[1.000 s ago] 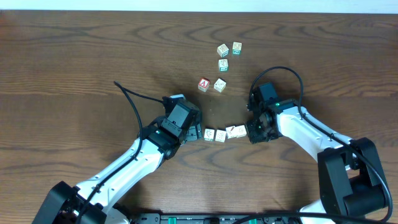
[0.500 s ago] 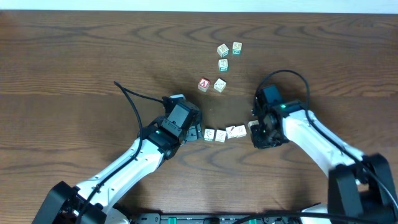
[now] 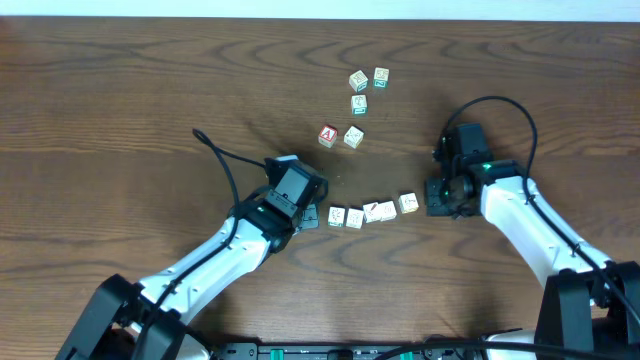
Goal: Lift 5 blocks
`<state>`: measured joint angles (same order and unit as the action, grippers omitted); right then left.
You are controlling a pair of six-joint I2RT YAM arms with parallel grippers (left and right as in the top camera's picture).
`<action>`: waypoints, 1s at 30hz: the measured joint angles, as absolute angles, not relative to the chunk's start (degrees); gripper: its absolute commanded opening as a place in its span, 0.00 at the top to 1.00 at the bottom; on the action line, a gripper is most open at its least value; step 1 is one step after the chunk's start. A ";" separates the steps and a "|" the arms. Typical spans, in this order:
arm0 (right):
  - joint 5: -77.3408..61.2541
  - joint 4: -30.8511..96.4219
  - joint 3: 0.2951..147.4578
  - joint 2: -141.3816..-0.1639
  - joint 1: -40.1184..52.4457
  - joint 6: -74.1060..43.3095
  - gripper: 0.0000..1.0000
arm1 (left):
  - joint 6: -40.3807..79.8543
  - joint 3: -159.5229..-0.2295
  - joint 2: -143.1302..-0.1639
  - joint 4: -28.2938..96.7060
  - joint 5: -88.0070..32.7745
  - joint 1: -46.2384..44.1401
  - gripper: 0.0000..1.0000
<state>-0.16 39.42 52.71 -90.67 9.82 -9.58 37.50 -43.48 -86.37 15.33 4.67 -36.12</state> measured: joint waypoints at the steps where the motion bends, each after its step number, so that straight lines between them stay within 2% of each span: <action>1: -0.23 38.72 52.71 -91.18 9.04 -9.10 0.99 | 37.50 -43.48 -86.67 15.07 4.67 -36.40 0.92; 20: -8.71 28.75 52.75 -100.03 7.44 1.41 0.99 | 38.46 -43.46 -90.89 11.07 3.53 -37.74 0.92; 30: -13.85 31.75 52.75 -100.14 7.97 3.01 0.99 | 41.15 -43.46 -90.94 8.38 3.33 -40.42 0.92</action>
